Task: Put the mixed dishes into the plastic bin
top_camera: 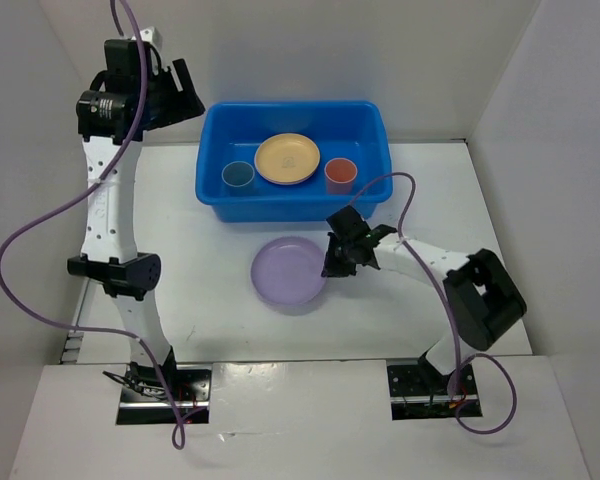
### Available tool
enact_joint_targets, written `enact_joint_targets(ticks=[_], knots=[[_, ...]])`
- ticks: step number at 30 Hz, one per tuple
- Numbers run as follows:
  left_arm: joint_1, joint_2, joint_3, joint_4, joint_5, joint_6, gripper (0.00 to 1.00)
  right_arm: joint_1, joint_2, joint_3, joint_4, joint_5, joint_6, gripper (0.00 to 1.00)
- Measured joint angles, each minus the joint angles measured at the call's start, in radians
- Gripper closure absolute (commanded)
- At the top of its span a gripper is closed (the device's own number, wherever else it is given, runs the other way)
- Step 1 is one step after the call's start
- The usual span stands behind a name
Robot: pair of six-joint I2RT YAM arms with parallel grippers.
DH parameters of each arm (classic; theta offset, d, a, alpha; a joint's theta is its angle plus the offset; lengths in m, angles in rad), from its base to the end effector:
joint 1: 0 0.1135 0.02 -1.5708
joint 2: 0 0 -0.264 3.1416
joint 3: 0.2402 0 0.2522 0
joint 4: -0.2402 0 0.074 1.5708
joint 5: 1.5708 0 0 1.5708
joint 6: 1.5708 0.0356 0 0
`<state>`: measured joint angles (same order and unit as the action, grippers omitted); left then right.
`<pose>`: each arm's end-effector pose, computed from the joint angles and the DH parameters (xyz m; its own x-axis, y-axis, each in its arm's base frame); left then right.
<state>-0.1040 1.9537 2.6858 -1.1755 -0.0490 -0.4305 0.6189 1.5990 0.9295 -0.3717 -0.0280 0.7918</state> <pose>0.3579 -0.0356 0.5197 -0.4127 -0.3760 -0.8296 -0.1238 0.9255 -0.3579 0.2537 0.1819 0.1778 -0.9147 0.2218 -0.3377 0.0847 0.9225 0.3765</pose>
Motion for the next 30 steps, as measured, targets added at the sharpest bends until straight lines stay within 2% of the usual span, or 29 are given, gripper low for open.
enact_joint_targets(ticks=[6, 11, 14, 16, 19, 21, 22, 25, 28, 30], knots=[[0.005, -0.055, -0.014, 0.001, 0.022, 0.000, 0.19, 0.014, -0.202, 0.196, -0.254, -0.154, -0.118, 1.00], [0.005, -0.120, -0.014, 0.001, 0.029, -0.002, 0.19, -0.030, -0.213, 0.546, -0.359, -0.265, -0.188, 1.00], [0.006, -0.161, -0.016, 0.001, 0.029, -0.014, 0.19, -0.113, -0.089, 0.840, -0.382, -0.276, -0.220, 1.00], [0.009, -0.201, -0.029, 0.010, 0.025, -0.016, 0.19, -0.159, 0.054, 1.074, -0.394, -0.266, -0.245, 1.00], [0.015, -0.271, -0.070, 0.023, 0.004, -0.014, 0.19, -0.195, 0.331, 1.470, -0.450, -0.211, -0.269, 1.00], [0.019, -0.328, -0.119, 0.034, -0.009, -0.013, 0.19, -0.203, 0.578, 1.831, -0.534, -0.175, -0.282, 1.00], [0.021, -0.360, -0.150, 0.042, -0.016, -0.012, 0.19, -0.211, 0.668, 1.938, -0.542, -0.174, -0.287, 1.00], [0.029, -0.451, -0.269, 0.089, -0.021, -0.010, 0.19, -0.229, 0.777, 1.922, -0.565, -0.183, -0.280, 1.00], [0.038, -0.520, -0.384, 0.133, -0.021, -0.010, 0.19, -0.254, 0.943, 2.037, -0.624, -0.173, -0.271, 1.00], [0.044, -0.541, -0.430, 0.150, -0.019, -0.010, 0.19, -0.275, 1.006, 2.039, -0.633, -0.175, -0.261, 1.00]])
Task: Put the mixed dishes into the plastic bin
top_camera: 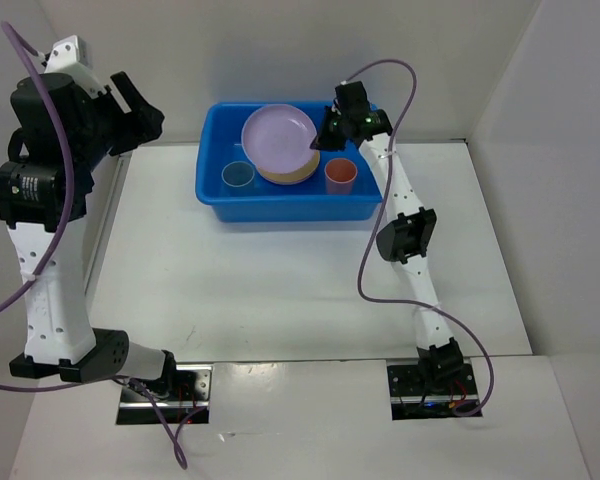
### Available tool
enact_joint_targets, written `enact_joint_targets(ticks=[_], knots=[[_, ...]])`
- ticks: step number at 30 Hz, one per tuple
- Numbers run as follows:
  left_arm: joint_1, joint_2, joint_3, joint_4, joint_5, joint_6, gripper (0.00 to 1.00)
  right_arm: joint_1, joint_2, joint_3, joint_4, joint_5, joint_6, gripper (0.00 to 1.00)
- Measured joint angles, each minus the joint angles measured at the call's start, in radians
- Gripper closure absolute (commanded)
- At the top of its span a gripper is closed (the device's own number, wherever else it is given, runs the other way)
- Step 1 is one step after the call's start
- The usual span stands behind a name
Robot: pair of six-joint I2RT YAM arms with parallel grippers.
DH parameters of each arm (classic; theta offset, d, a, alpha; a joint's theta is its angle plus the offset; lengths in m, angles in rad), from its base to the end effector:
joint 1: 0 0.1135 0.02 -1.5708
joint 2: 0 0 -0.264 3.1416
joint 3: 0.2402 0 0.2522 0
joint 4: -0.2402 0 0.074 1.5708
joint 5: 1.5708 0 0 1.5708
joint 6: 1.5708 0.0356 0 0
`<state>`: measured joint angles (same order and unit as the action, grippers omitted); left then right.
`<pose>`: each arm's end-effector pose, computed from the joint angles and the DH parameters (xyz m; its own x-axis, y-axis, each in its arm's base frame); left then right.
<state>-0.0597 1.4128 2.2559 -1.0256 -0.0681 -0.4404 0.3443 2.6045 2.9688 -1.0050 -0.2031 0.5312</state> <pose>0.2041 -0.0098 0.5772 -0.1608 -0.4165 -0.8948 -0.0838 0.9091 -0.4080 0.5074 0.1896 0.3268 -0.7297 0.2654 -0.6301 -0.1312 0.8501 0.5101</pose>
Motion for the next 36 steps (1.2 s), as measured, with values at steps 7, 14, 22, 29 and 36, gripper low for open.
enact_joint_targets(ticks=[7, 14, 22, 29, 36], knots=[[0.010, 0.002, -0.063, 0.025, 0.022, 0.000, 0.18, -0.064, 0.142, 0.085, -0.035, 0.005, 0.030, 1.00], [0.015, 0.003, -0.072, 0.041, 0.023, 0.016, 0.18, -0.079, 0.166, 0.117, -0.021, 0.011, 0.055, 1.00], [0.015, 0.003, -0.086, 0.050, 0.021, 0.023, 0.18, -0.079, 0.246, 0.122, 0.018, 0.014, 0.062, 0.97], [0.015, 0.003, -0.104, 0.053, 0.021, 0.023, 0.18, -0.079, 0.274, 0.122, 0.031, 0.013, 0.068, 0.81], [0.015, 0.003, -0.104, 0.053, 0.022, 0.023, 0.18, -0.079, 0.274, 0.122, 0.081, -0.008, 0.077, 0.46]])
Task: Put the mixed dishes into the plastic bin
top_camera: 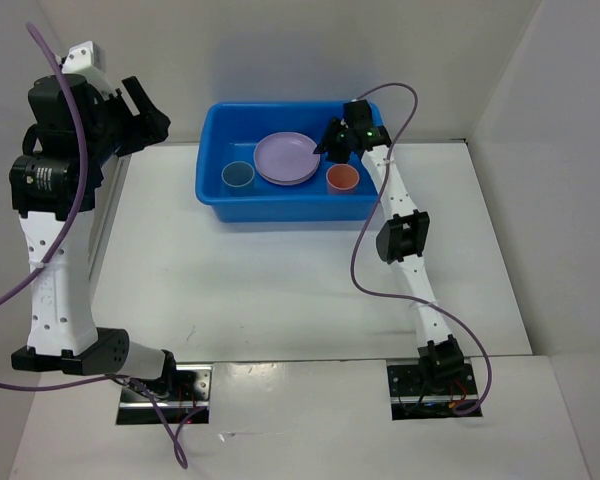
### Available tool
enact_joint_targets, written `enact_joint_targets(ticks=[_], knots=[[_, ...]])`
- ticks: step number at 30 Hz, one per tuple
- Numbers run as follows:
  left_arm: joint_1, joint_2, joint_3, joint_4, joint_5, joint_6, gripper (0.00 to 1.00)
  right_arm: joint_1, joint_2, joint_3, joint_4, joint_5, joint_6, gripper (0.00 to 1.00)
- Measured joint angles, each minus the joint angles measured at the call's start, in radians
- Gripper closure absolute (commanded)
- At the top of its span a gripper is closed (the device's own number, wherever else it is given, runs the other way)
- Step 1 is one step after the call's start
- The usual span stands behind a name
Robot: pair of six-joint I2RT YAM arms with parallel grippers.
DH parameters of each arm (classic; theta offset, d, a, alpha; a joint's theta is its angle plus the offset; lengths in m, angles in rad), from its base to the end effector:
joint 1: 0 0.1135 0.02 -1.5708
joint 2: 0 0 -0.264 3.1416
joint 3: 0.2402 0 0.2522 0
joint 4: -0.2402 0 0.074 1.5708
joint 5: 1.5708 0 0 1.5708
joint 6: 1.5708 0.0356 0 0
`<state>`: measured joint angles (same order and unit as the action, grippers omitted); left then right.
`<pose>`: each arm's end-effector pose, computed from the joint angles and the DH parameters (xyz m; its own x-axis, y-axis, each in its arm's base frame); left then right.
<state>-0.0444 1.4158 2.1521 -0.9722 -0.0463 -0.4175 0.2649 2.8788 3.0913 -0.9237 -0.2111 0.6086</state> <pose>0.2268 -0.0084 0.5577 -0.2132 -0.3960 -0.8932 -0.0952 0.9183 -0.3844 0.5618 0.1601 0.2214 -0.7508 0.3756 -0.5434 0.0244 0.8379 0.5453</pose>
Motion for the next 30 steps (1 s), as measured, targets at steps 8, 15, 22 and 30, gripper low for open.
enact_joint_targets(ticks=[8, 15, 22, 30], knots=[[0.000, 0.000, 0.000, 0.000, 0.003, 0.000, 0.18, 0.000, -0.014, 0.000, 0.013, -0.019, -0.016, 0.15], [0.000, -0.013, -0.008, -0.007, 0.037, 0.000, 0.18, 0.000, -0.169, 0.000, -0.029, -0.009, -0.063, 0.00], [0.000, -0.090, -0.084, -0.011, 0.134, -0.006, 0.18, 0.042, -0.481, 0.011, -0.142, 0.110, -0.129, 0.00], [0.000, -0.334, -0.435, 0.061, 0.315, -0.051, 0.18, 0.307, -0.883, -0.294, -0.295, 0.428, -0.151, 0.00]])
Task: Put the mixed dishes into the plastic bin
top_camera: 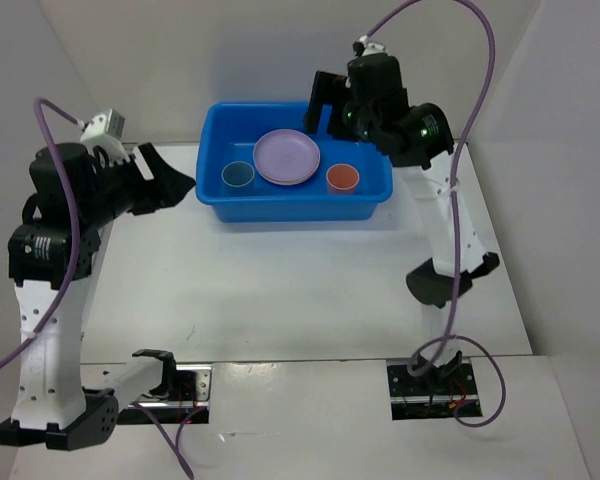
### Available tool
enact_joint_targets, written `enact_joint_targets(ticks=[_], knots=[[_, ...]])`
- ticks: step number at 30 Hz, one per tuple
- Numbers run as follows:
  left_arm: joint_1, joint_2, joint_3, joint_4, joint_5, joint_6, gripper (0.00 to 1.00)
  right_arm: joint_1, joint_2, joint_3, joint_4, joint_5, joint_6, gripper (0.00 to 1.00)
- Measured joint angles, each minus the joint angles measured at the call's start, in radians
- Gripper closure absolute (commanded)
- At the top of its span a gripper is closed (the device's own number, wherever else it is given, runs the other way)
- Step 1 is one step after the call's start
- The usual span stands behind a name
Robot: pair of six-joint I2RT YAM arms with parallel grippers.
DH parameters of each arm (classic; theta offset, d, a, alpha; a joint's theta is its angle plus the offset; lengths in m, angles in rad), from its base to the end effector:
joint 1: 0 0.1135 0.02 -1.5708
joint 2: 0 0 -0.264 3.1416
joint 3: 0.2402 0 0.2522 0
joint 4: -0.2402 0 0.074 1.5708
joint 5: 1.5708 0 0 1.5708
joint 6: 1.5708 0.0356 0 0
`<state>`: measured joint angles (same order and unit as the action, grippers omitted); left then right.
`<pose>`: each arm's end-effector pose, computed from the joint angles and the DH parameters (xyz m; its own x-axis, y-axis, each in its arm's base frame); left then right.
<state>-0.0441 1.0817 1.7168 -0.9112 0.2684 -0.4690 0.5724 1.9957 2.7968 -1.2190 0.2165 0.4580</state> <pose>0.1612 -0.0166 0.5106 -0.3774 -0.4196 -0.8256 0.1422 0.8546 -0.4994 0.3031 0.1862 0.5275 -0.4669 0.2129 -0.8583 -0.1756 0.9289 0.3259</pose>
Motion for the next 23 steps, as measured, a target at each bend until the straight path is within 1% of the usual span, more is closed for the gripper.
enact_joint_targets(ticks=[3, 5, 7, 9, 10, 11, 13, 14, 15, 16, 18, 21, 23], knots=[[0.000, -0.077, -0.118, 0.010, 0.034, -0.014, 0.18, 0.119, -0.141, -0.209, -0.022, 0.109, 0.049, 0.00], [0.000, -0.128, -0.193, 0.023, 0.048, -0.029, 0.18, 0.192, -0.258, -0.404, -0.021, 0.156, 0.088, 0.00], [0.000, -0.174, -0.253, 0.026, 0.063, -0.037, 0.18, 0.230, -0.398, -0.631, 0.018, 0.172, 0.122, 0.00], [0.000, -0.214, -0.299, 0.032, 0.072, -0.041, 0.18, 0.237, -0.580, -0.898, 0.110, 0.158, 0.141, 0.00], [0.000, -0.229, -0.320, 0.034, 0.078, -0.046, 0.18, 0.236, -0.707, -1.079, 0.199, 0.123, 0.151, 0.00], [0.000, -0.239, -0.334, 0.034, 0.081, -0.055, 0.18, 0.231, -0.839, -1.226, 0.249, 0.095, 0.159, 0.00], [0.000, -0.256, -0.350, 0.037, 0.087, -0.062, 0.18, 0.226, -1.080, -1.442, 0.376, 0.040, 0.180, 0.00], [0.000, -0.260, -0.350, 0.039, 0.093, -0.063, 0.18, 0.225, -1.178, -1.518, 0.424, 0.019, 0.193, 0.00], [0.000, -0.261, -0.350, 0.046, 0.099, -0.064, 0.18, 0.225, -1.289, -1.578, 0.472, 0.002, 0.206, 0.00], [0.000, -0.263, -0.350, 0.053, 0.106, -0.067, 0.18, 0.225, -1.363, -1.607, 0.513, -0.013, 0.216, 0.00], [-0.001, -0.263, -0.350, 0.062, 0.116, -0.080, 0.18, 0.225, -1.434, -1.634, 0.593, -0.024, 0.228, 0.00], [-0.001, -0.263, -0.350, 0.068, 0.125, -0.089, 0.18, 0.219, -1.439, -1.680, 0.679, -0.057, 0.232, 0.00], [-0.001, -0.263, -0.350, 0.068, 0.131, -0.090, 0.18, 0.216, -1.400, -1.693, 0.674, -0.082, 0.226, 0.00]])
